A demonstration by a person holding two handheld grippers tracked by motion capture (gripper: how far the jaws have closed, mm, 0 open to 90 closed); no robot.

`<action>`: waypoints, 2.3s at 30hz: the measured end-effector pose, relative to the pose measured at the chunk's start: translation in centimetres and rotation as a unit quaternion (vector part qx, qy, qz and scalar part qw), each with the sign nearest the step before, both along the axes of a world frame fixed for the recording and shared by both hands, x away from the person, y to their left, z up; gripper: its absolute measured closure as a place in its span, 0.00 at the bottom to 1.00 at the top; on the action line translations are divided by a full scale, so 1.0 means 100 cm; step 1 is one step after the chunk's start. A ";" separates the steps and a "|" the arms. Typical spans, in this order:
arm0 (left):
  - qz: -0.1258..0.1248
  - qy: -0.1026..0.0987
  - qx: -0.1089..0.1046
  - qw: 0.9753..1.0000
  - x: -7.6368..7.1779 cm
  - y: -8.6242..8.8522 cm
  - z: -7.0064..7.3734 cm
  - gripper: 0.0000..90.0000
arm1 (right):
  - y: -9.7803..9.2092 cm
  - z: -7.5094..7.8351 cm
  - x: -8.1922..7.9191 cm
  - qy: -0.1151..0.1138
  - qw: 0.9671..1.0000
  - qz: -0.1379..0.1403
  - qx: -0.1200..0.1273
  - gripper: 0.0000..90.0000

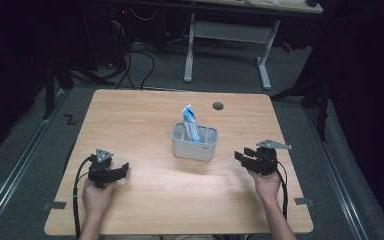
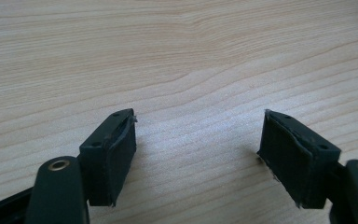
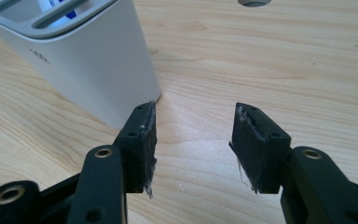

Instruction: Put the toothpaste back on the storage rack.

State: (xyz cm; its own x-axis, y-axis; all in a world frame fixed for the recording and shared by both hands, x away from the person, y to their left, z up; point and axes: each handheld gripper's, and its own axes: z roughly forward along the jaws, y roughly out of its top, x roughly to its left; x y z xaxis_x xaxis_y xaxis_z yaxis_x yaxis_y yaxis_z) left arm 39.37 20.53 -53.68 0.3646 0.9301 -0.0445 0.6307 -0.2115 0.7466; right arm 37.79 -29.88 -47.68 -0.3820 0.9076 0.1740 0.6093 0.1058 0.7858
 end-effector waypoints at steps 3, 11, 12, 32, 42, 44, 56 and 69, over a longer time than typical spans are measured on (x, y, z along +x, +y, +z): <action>0.000 0.000 -0.001 1.000 0.000 0.000 0.000 0.30 | 0.002 -0.004 0.002 0.004 1.000 0.004 -0.013 0.55; 0.000 0.000 0.000 1.000 0.000 0.000 0.000 0.30 | -0.001 -0.013 0.004 0.016 1.000 -0.006 -0.014 0.55; 0.000 0.000 0.000 1.000 0.000 0.000 0.000 0.30 | -0.001 -0.014 0.004 0.018 1.000 -0.007 -0.015 0.55; 0.000 0.000 -0.001 1.000 0.000 0.000 0.000 0.30 | 0.011 -0.031 0.016 0.028 0.999 -0.002 -0.041 0.53; 0.000 0.001 -0.002 1.000 0.000 0.001 0.000 0.30 | 0.013 -0.037 0.020 0.031 0.998 -0.006 -0.051 0.52; 0.001 0.000 -0.002 1.000 0.000 0.000 0.000 0.30 | 0.014 -0.039 0.021 0.029 0.998 -0.006 -0.054 0.52; 0.000 0.000 -0.003 1.000 0.000 0.001 0.000 0.30 | 0.018 -0.045 0.024 0.032 0.997 -0.008 -0.067 0.52; 0.000 0.000 -0.003 1.000 0.000 0.001 0.000 0.30 | 0.022 -0.051 0.027 0.029 0.997 -0.011 -0.074 0.51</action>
